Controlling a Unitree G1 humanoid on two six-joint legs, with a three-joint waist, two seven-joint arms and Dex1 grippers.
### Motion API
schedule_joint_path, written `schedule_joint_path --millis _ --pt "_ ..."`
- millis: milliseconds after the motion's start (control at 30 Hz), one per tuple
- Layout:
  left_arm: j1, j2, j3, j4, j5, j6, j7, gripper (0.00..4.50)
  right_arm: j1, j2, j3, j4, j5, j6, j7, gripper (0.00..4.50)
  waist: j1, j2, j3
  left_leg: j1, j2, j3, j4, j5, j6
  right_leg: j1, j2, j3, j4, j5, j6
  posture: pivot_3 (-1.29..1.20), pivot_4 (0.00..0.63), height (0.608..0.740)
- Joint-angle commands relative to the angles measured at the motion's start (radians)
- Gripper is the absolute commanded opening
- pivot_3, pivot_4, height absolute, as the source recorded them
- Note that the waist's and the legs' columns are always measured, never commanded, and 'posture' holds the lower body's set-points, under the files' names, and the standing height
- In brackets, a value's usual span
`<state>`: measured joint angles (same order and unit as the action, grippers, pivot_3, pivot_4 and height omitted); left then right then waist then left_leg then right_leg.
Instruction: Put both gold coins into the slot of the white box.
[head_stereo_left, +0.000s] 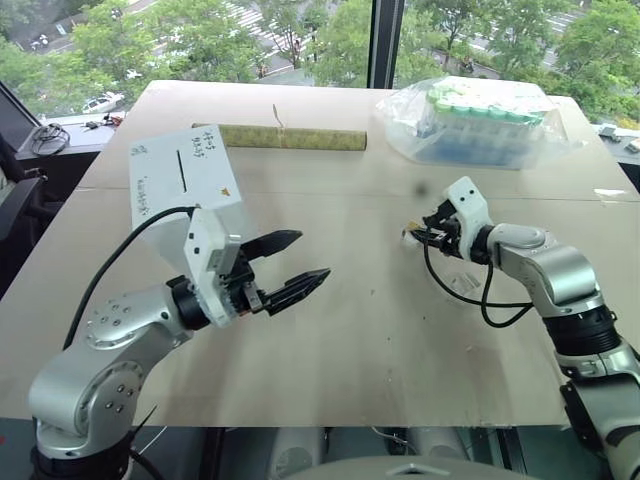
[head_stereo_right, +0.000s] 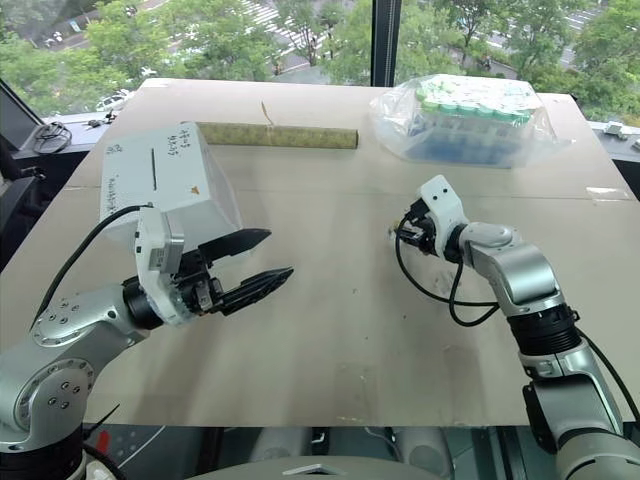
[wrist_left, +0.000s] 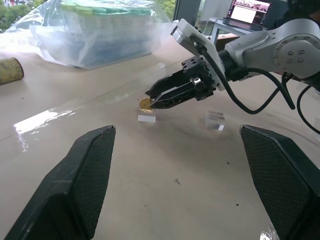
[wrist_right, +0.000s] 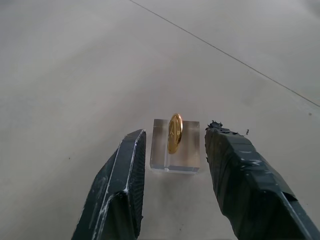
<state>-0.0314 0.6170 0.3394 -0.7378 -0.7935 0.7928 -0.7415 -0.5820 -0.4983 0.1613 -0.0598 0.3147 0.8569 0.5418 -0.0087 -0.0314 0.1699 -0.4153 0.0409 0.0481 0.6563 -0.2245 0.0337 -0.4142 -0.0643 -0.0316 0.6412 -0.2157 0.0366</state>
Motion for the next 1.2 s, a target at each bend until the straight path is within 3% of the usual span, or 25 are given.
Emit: schedule_joint_path --millis 33,133,167,233,300,333,567,733,833,967,1067,1167,1200 --pt "0.003 0.015 -0.008 -0.036 -0.032 -0.031 0.010 4.06 -0.032 0.008 -0.008 -0.009 -0.009 -0.001 0.012 2.04 0.000 0.000 0.000 0.000 0.000 0.000 0.000 0.000 0.000 0.000 0.000 0.000 0.000 0.000 0.000 0.00 0.150 0.740" --pt "0.002 0.022 -0.015 -0.035 -0.041 -0.037 0.020 4.06 -0.040 0.016 -0.007 0.006 -0.015 -0.005 0.013 2.04 0.000 0.000 0.000 0.000 0.000 0.000 0.000 0.000 0.000 0.000 0.000 0.000 0.000 0.000 0.000 0.00 0.150 0.740" --pt "0.001 0.024 -0.017 -0.034 -0.044 -0.038 0.024 4.06 -0.041 0.018 -0.007 0.009 -0.017 -0.006 0.015 1.61 0.000 0.000 0.000 0.000 0.000 0.000 0.000 0.000 0.000 0.000 0.000 0.000 0.000 0.000 0.000 0.00 0.150 0.740" --pt "-0.002 0.029 -0.021 -0.032 -0.049 -0.041 0.030 4.06 -0.045 0.023 -0.005 0.019 -0.018 -0.005 0.020 1.27 0.000 0.000 0.000 0.000 0.000 0.000 0.000 0.000 0.000 0.000 0.000 0.000 0.000 0.000 0.000 0.00 0.150 0.740" --pt "-0.003 0.034 -0.023 -0.030 -0.055 -0.044 0.037 4.06 -0.047 0.025 -0.003 0.025 -0.023 -0.003 0.025 0.31 -0.001 0.000 0.000 0.000 0.000 0.000 0.000 0.000 0.000 0.000 0.000 0.000 0.000 0.000 0.000 0.00 0.150 0.740" --pt "-0.004 0.037 -0.025 -0.029 -0.057 -0.045 0.040 4.06 -0.048 0.025 -0.001 0.029 -0.026 -0.002 0.030 0.06 -0.001 0.000 0.000 0.000 0.000 0.000 0.000 0.000 0.000 0.000 0.000 0.000 0.000 0.000 0.000 0.00 0.150 0.740" --pt "-0.006 0.043 -0.037 -0.027 -0.070 -0.049 0.061 4.06 -0.041 0.018 -0.013 0.034 -0.039 -0.011 0.048 0.06 -0.001 0.000 0.000 0.000 0.000 0.000 -0.001 0.000 0.000 0.000 0.000 0.000 0.000 0.000 0.000 0.00 0.150 0.740" --pt "-0.051 0.025 -0.037 0.000 -0.181 0.002 0.130 4.06 -0.031 -0.005 -0.060 0.000 -0.016 -0.036 0.073 0.06 0.002 0.001 0.000 0.000 0.000 0.000 -0.001 0.000 0.000 0.000 0.000 0.000 0.000 0.000 0.000 0.00 0.150 0.740" --pt "-0.083 0.018 -0.038 0.019 -0.246 0.020 0.164 4.06 -0.015 -0.014 -0.130 -0.056 0.054 -0.039 0.117 0.06 0.002 0.001 0.001 0.000 0.000 0.000 -0.001 0.000 0.000 0.000 0.000 0.000 -0.001 0.000 0.000 0.00 0.150 0.740" --pt "-0.136 0.019 -0.047 0.070 -0.335 0.040 0.173 4.06 0.023 -0.046 -0.257 -0.222 0.263 0.036 0.234 0.06 0.004 0.001 0.001 0.000 0.000 -0.001 -0.002 0.000 0.000 0.000 0.000 -0.001 -0.001 0.001 0.002 0.00 0.150 0.740" --pt "-0.172 0.018 -0.069 0.109 -0.359 0.035 0.155 3.34 0.028 -0.072 -0.316 -0.323 0.407 0.125 0.258 0.00 0.002 0.001 0.001 0.000 0.000 0.000 -0.003 0.000 0.000 0.000 0.000 -0.001 -0.001 0.001 0.001 0.00 0.150 0.740" --pt "-0.212 0.019 -0.108 0.134 -0.362 0.032 0.128 1.93 0.028 -0.098 -0.345 -0.397 0.513 0.195 0.251 0.00 0.001 0.001 0.001 0.000 0.000 0.000 -0.003 0.000 0.000 0.000 0.000 -0.001 -0.001 0.000 0.000 0.00 0.150 0.740" --pt "-0.234 0.014 -0.130 0.145 -0.362 0.032 0.114 1.93 0.027 -0.103 -0.353 -0.429 0.552 0.214 0.239 0.00 0.001 0.001 0.001 0.000 0.000 0.000 -0.003 0.000 0.000 0.000 0.000 -0.001 -0.001 0.000 0.000 0.00 0.150 0.740"
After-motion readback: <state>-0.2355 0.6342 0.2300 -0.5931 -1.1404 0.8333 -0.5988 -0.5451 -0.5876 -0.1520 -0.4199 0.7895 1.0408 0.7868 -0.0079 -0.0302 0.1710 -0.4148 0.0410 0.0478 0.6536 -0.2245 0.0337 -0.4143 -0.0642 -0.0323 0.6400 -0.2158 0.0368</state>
